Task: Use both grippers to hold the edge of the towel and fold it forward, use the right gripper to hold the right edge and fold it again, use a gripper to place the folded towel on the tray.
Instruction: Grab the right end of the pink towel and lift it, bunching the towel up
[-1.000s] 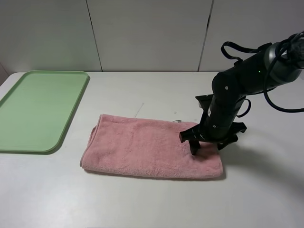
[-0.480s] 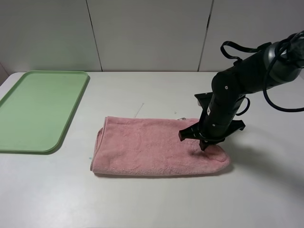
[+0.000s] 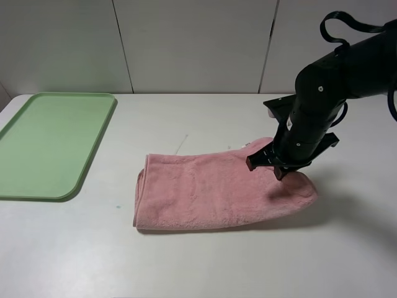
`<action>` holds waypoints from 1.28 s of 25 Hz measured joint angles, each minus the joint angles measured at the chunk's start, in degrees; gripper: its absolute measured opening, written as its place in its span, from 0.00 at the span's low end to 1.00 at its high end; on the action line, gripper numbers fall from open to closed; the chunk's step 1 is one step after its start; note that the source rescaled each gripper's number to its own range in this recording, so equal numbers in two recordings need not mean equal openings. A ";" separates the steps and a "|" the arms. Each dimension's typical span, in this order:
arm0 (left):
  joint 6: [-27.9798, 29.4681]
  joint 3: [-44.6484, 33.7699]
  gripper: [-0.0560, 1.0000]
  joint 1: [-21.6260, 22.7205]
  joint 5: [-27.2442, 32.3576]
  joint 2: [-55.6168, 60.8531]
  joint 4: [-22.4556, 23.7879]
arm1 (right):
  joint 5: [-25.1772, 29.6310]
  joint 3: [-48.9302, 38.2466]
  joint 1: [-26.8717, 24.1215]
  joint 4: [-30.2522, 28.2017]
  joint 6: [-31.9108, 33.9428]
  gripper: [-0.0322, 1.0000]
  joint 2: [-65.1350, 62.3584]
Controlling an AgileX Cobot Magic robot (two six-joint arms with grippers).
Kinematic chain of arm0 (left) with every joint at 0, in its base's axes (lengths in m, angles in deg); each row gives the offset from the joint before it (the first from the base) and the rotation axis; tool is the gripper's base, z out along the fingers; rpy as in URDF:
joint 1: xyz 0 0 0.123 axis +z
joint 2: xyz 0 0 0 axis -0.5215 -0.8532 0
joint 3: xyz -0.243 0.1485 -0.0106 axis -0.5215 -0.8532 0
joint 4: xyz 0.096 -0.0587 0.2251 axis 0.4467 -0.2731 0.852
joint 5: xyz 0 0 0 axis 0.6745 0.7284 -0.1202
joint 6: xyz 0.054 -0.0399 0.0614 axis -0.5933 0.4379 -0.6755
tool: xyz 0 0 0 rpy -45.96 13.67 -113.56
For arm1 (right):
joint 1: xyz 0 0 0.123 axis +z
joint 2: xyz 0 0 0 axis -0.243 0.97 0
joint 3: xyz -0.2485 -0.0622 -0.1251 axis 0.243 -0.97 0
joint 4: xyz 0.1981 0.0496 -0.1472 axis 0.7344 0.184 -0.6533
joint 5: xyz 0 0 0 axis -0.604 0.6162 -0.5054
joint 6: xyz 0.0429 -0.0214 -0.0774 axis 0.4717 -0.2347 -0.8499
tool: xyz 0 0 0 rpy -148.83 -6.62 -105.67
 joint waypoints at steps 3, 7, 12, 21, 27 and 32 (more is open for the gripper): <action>0.00 0.00 0.98 0.00 0.00 0.00 0.00 | 2.99 2.74 -0.28 -3.07 -0.88 0.12 0.01; 0.00 0.00 0.98 0.00 0.00 0.00 0.00 | 6.27 7.14 -0.78 -7.55 -1.12 0.12 0.01; 0.00 0.00 0.98 0.00 0.00 0.00 0.00 | 8.62 11.80 -3.79 -12.43 -1.28 0.12 0.01; 0.00 0.00 0.98 0.00 0.00 0.00 0.00 | 9.60 12.83 -10.56 -19.93 -8.47 0.12 0.01; 0.00 0.00 0.98 0.00 0.00 0.00 0.00 | 9.85 12.83 -11.89 -19.14 -9.11 0.12 0.01; 0.00 0.00 0.98 0.00 0.00 0.00 0.00 | 11.80 12.83 -9.03 -15.71 -9.14 0.12 0.01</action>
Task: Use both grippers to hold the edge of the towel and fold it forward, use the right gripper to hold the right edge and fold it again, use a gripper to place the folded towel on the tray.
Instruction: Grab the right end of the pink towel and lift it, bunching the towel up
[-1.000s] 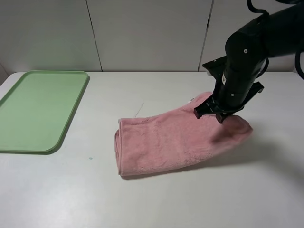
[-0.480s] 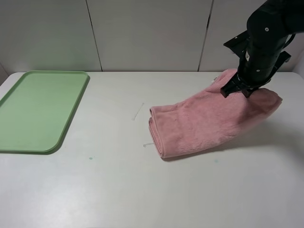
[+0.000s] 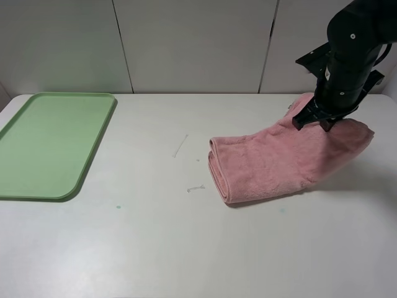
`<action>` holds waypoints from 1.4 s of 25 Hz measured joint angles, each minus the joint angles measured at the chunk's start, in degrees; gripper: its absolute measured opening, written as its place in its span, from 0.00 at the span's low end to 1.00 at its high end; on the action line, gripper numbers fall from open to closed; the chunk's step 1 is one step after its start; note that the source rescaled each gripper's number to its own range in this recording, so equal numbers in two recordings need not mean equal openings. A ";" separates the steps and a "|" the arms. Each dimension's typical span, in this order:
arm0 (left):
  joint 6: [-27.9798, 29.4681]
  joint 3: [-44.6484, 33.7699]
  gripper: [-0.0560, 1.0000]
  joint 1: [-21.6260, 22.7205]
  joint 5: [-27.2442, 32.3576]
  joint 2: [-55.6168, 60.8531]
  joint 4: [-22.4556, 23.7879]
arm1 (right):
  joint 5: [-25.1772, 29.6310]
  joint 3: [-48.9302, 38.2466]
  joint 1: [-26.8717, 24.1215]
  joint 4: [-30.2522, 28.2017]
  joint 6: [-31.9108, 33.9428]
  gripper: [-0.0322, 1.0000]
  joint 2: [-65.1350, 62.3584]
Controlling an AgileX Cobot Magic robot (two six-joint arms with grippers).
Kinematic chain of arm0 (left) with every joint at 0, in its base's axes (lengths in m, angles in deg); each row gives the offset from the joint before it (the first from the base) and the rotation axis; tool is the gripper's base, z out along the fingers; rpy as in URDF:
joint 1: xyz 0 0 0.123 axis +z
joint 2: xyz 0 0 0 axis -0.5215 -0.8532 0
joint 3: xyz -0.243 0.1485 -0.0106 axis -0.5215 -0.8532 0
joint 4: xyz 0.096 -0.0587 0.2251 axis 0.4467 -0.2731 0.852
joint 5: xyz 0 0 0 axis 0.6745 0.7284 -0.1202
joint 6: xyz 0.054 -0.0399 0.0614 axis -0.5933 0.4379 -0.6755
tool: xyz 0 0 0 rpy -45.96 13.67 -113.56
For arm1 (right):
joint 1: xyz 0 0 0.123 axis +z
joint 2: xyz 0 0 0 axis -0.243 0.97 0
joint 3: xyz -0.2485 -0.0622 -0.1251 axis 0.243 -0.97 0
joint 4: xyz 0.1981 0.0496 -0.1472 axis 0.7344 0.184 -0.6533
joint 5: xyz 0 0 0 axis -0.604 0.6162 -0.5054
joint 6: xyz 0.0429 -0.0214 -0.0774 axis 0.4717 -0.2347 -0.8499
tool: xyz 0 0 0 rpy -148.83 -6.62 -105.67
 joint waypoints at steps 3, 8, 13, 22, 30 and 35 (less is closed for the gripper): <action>0.00 0.00 0.98 0.00 0.00 0.00 0.00 | 1.51 0.00 3.30 0.69 0.35 0.12 0.00; 0.00 0.00 0.98 0.00 0.00 0.00 0.00 | 4.76 0.09 9.32 1.51 2.83 0.12 0.00; 0.00 0.00 0.98 0.00 0.00 0.00 0.00 | 6.83 0.52 14.46 2.03 5.93 0.12 0.00; 0.00 0.00 0.98 0.00 0.00 0.00 0.00 | 4.76 2.02 16.66 8.07 11.98 0.12 0.00; 0.00 0.00 0.98 0.00 0.00 0.00 0.00 | 2.43 2.02 16.66 10.02 12.29 0.12 0.00; 0.00 0.00 0.98 0.00 0.00 0.00 0.00 | 2.11 2.02 16.66 16.32 12.19 0.77 0.00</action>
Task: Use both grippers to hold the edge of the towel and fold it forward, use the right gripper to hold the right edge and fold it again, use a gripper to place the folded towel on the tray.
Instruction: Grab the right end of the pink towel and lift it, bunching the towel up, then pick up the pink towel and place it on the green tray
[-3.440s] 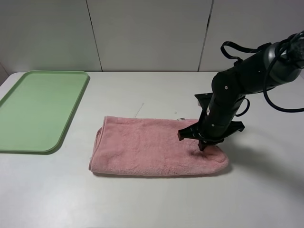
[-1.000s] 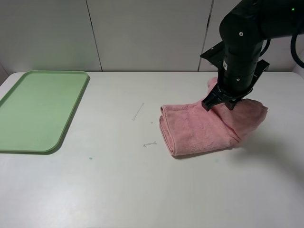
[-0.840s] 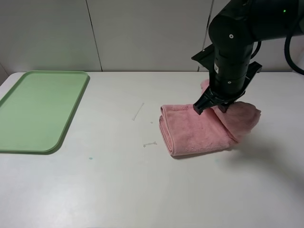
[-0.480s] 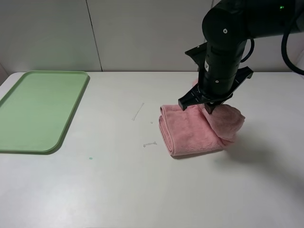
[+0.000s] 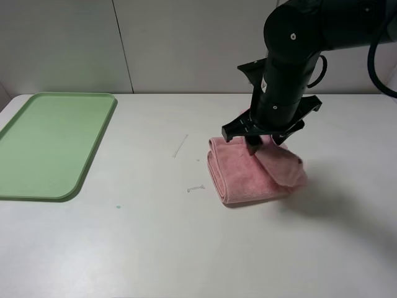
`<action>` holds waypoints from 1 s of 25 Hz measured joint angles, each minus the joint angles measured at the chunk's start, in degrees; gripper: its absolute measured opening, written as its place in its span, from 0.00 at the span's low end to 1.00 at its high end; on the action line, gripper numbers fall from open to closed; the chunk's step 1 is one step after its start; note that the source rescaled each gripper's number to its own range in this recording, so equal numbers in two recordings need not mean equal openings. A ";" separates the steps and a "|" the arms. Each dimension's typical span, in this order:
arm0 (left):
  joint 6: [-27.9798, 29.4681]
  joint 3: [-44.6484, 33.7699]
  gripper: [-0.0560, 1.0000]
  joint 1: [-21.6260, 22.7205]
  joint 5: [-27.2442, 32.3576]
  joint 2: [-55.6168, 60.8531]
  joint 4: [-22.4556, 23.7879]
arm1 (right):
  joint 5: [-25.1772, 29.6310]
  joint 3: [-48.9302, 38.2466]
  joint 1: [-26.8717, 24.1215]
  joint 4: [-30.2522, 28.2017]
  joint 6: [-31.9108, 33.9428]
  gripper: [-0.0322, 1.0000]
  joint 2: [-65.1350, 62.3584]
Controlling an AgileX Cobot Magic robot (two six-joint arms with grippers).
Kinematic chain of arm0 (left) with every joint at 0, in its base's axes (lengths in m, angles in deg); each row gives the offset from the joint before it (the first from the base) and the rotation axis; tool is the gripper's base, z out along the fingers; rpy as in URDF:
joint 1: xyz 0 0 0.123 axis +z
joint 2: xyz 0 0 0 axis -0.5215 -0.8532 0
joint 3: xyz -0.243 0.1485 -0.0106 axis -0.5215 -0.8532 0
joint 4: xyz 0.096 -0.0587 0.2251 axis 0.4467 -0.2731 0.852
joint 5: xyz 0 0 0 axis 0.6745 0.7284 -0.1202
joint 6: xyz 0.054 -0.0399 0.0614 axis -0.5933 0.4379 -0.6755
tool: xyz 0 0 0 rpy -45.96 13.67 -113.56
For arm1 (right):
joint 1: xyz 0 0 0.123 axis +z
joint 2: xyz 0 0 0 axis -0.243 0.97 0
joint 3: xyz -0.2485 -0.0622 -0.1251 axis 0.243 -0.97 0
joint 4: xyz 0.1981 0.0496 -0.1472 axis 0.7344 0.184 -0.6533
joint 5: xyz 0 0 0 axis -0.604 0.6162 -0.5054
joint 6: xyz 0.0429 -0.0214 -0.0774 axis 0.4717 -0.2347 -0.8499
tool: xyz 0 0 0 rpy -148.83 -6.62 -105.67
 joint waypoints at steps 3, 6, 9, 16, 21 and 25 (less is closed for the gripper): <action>0.00 0.00 0.98 0.00 0.00 0.00 0.00 | -0.70 0.07 0.00 6.06 -1.14 0.95 0.00; 0.00 0.00 0.98 0.00 0.00 0.00 0.00 | -2.22 0.07 0.00 9.19 -1.41 0.99 0.00; 0.00 0.00 0.98 0.00 0.00 0.00 0.00 | -2.92 0.19 0.00 9.19 -1.41 1.00 0.00; 0.00 0.00 0.98 0.00 0.00 0.00 0.00 | -0.13 0.75 0.00 9.19 -4.94 1.00 -1.12; 0.00 0.00 0.98 0.00 0.00 0.00 0.00 | 5.09 1.25 0.00 9.19 -8.89 1.00 -5.65; 0.00 0.00 0.98 0.00 0.00 0.00 0.00 | 10.70 1.25 0.00 9.19 -10.03 1.00 -9.99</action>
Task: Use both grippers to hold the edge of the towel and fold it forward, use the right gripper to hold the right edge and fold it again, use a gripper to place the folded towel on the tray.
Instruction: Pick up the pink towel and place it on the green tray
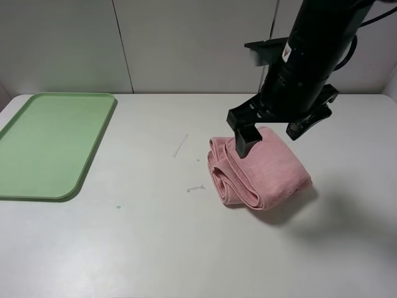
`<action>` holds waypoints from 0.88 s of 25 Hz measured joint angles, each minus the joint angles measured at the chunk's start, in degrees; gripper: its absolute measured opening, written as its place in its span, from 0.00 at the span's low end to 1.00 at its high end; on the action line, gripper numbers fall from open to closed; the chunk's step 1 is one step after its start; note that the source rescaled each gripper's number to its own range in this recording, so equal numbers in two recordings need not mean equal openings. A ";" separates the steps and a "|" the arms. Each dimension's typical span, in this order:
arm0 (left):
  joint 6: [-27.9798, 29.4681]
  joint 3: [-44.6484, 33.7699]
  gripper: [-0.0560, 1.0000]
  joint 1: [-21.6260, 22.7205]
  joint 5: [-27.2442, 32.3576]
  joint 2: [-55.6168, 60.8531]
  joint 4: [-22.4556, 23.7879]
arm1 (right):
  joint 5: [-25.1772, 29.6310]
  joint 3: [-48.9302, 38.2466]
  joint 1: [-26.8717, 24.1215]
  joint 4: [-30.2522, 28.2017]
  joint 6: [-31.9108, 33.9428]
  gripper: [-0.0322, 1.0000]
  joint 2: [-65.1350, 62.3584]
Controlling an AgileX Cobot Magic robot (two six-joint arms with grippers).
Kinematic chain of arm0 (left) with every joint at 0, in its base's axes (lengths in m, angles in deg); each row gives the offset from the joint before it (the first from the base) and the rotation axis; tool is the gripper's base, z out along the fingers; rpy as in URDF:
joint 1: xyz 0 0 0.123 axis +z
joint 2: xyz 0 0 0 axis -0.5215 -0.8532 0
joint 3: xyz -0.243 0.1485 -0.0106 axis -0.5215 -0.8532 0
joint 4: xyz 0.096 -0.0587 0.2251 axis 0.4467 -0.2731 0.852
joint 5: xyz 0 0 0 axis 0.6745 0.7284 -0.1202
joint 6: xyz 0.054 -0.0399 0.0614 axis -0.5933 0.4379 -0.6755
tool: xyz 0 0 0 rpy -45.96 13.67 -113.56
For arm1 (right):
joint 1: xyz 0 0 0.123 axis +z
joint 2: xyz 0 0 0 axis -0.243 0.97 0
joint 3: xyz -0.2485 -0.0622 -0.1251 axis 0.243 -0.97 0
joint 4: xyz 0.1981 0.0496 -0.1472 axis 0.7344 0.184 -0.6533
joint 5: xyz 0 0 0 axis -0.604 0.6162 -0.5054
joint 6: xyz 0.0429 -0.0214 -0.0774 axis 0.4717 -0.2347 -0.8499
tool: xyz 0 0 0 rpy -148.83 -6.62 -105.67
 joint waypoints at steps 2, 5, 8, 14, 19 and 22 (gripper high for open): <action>0.00 0.00 0.98 0.00 0.00 0.00 0.00 | 2.39 0.00 0.00 0.00 -0.85 1.00 -2.13; 0.00 0.00 0.98 0.00 0.00 0.00 0.00 | 5.44 0.00 0.00 0.00 -1.81 1.00 -5.61; 0.00 0.00 0.98 0.00 0.00 0.00 0.00 | 6.41 0.00 0.00 0.00 -2.22 1.00 -9.02; 0.00 0.00 0.98 0.00 0.00 0.00 0.00 | 6.47 -1.37 0.00 0.00 -3.11 1.00 -17.01; 0.00 0.00 0.98 0.00 0.00 0.00 0.00 | 6.57 -7.59 0.00 0.00 -4.48 1.00 -25.14; 0.00 0.00 0.98 0.00 0.00 0.00 0.00 | 6.57 -12.32 0.00 0.00 -4.66 1.00 -30.11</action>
